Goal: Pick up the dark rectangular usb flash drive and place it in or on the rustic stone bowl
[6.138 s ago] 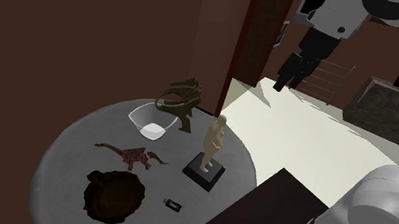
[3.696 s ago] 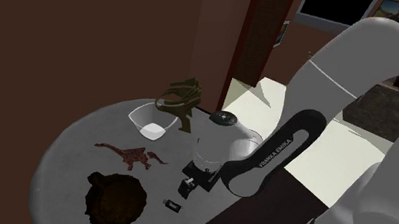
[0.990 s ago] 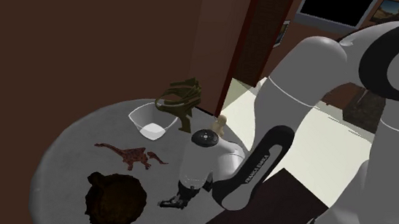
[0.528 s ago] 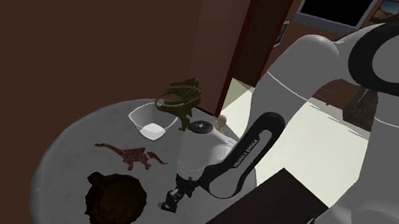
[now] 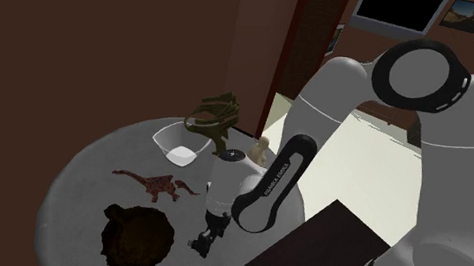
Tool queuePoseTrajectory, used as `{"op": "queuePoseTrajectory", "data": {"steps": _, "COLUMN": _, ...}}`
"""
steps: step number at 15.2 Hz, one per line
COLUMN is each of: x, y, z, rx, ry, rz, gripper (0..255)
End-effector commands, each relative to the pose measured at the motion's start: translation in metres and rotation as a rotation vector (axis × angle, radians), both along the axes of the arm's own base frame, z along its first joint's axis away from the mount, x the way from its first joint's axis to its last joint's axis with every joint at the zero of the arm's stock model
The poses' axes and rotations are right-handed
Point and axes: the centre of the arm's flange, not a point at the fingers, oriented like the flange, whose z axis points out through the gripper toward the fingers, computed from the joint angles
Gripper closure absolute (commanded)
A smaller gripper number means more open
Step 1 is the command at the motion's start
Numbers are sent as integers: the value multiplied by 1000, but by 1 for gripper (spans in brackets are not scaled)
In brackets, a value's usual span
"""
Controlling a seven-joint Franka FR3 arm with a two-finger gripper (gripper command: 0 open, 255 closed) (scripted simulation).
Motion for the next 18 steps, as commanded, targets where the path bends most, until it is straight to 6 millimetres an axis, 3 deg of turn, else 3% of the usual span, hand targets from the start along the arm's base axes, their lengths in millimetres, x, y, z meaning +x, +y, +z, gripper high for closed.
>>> {"op": "queuePoseTrajectory", "data": {"steps": 1, "x": -2, "y": 1, "z": -7, "rx": 0, "ry": 0, "rz": 1, "gripper": 0}}
{"op": "queuePoseTrajectory", "data": {"steps": 8, "x": -2, "y": 1, "z": -7, "rx": 0, "ry": 0, "rz": 1, "gripper": 0}}
{"op": "queuePoseTrajectory", "data": {"steps": 9, "x": -2, "y": 1, "z": -7, "rx": 0, "ry": 0, "rz": 1, "gripper": 255}}
{"op": "queuePoseTrajectory", "data": {"steps": 18, "x": -2, "y": 1, "z": -7, "rx": 0, "ry": 0, "rz": 1, "gripper": 255}}
